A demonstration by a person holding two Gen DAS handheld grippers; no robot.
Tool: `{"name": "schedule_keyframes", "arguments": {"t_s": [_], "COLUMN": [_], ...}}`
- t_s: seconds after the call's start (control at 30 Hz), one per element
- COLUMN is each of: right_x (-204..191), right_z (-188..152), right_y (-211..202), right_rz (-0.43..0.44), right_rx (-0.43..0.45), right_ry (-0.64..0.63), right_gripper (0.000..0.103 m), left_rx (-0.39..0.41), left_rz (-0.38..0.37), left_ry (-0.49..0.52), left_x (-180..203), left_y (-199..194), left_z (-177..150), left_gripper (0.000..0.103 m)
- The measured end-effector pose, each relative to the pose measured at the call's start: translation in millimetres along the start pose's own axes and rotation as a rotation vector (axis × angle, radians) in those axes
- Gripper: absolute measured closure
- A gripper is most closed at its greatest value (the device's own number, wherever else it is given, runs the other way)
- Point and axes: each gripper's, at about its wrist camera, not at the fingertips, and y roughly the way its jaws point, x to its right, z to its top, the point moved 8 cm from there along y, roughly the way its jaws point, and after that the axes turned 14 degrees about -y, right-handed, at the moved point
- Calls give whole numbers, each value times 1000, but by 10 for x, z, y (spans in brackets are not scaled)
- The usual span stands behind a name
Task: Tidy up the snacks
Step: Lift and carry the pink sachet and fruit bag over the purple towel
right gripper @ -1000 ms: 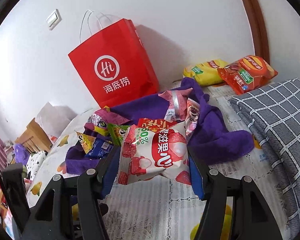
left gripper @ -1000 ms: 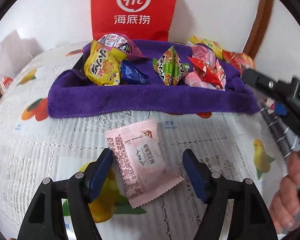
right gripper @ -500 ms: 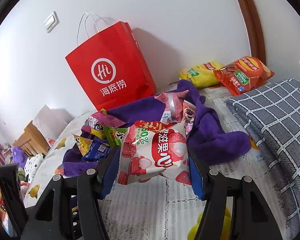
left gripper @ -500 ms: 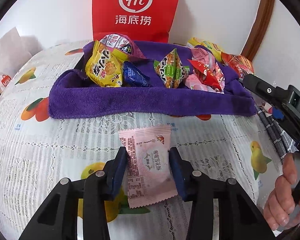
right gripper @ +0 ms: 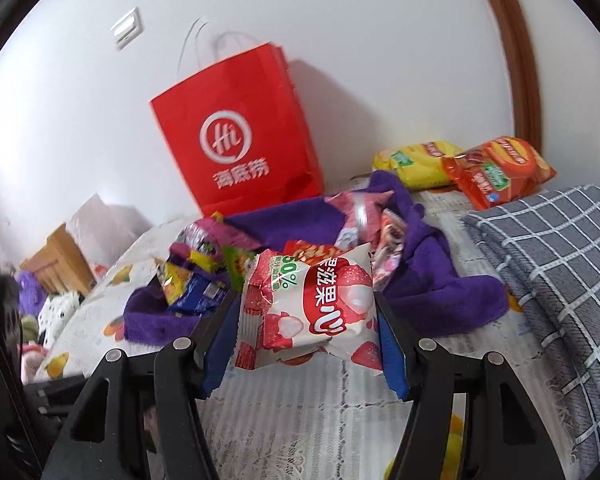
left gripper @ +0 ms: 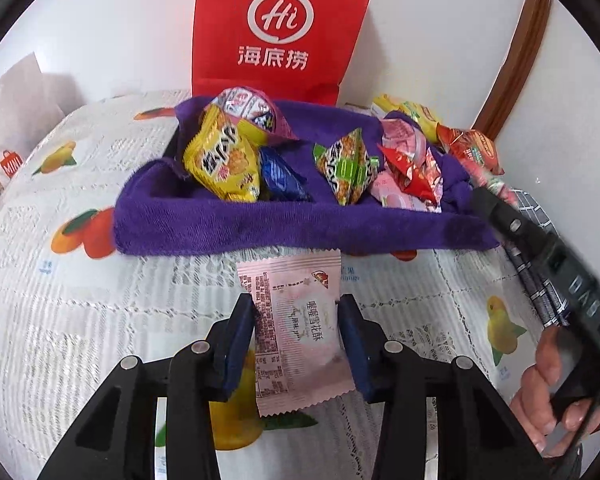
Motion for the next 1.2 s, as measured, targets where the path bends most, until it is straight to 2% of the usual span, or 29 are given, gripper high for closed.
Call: {"name": "schedule_keyframes", "arguments": {"t_s": [0.27, 0.47, 0.63, 0.77, 0.93, 1.2], "right_x": [-106, -65, -66, -118, -240, -154], "right_z": [-33, 16, 125, 361, 745, 1187], "right_y": [21, 52, 50, -41, -200, -235], "right_rz": [25, 78, 71, 79, 53, -18], "right_rx": [-2, 7, 7, 37, 86, 141], "right_ry": [-32, 30, 53, 63, -15, -85], "right_gripper": [41, 41, 41, 41, 41, 41], "left_rx": [31, 49, 77, 85, 74, 144], "left_rz": [-6, 0, 6, 0, -27, -4], "left_ry": [2, -1, 0, -25, -75, -78], "left_x": [-124, -230, -314, -418, -519, -561], "left_y": [-114, -198, -290, -348, -400, -526], "left_z": [150, 259, 402, 523, 687, 1094], "left_gripper": [62, 62, 62, 62, 62, 62]}}
